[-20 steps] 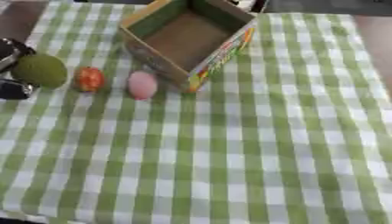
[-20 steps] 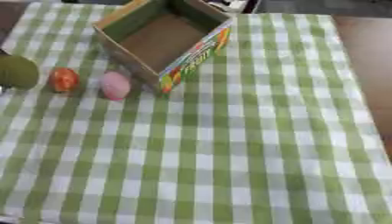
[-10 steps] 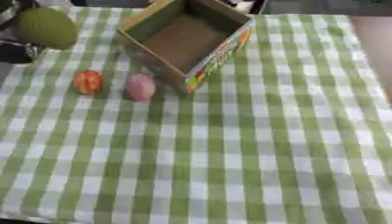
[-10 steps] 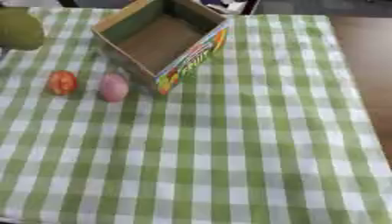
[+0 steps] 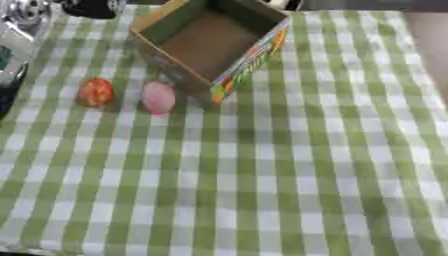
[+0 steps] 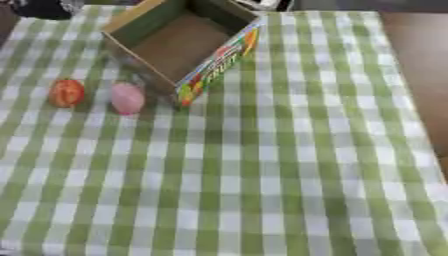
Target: Pick up objects on the table and place them in the box.
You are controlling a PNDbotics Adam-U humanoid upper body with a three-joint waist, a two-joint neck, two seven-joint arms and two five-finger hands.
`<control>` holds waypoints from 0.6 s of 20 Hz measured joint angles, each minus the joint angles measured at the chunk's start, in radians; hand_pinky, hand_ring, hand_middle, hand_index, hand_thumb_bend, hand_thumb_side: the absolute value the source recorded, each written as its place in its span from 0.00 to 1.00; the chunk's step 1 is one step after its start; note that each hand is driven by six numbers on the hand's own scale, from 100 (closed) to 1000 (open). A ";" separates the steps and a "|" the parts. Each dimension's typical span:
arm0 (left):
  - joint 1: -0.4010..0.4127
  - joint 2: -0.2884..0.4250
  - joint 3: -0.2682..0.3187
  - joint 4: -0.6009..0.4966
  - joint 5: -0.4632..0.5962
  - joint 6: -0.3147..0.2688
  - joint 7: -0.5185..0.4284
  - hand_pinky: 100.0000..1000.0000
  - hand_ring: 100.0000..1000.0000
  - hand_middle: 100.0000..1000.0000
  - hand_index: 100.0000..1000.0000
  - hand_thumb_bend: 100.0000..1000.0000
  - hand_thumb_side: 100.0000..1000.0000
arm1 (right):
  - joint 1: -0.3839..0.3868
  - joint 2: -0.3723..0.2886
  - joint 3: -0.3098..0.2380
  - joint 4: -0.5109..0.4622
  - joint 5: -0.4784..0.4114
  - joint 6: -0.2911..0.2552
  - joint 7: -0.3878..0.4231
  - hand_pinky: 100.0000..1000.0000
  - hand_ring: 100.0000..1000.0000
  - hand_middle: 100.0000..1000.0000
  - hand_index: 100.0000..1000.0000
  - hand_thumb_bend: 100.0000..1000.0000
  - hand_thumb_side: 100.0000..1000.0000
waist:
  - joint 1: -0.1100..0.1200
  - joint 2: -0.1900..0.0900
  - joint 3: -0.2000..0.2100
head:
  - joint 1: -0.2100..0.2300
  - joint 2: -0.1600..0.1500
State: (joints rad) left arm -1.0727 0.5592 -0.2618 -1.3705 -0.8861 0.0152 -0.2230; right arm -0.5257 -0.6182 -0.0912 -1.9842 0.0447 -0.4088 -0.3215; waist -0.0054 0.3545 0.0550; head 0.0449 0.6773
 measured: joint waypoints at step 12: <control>-0.090 -0.122 0.040 0.216 -0.151 -0.108 0.106 0.56 0.50 0.48 0.62 0.00 0.00 | -0.075 0.026 0.013 0.000 -0.025 -0.009 0.018 0.73 0.77 0.51 0.82 0.00 0.47 | 0.028 0.044 -0.134 | 0.100 -0.048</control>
State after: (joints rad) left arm -1.1631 0.4370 -0.2221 -1.1550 -1.0375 -0.0932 -0.1170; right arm -0.6003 -0.5918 -0.0784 -1.9842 0.0196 -0.4175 -0.3031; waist 0.0231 0.3987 -0.0786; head 0.1450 0.6295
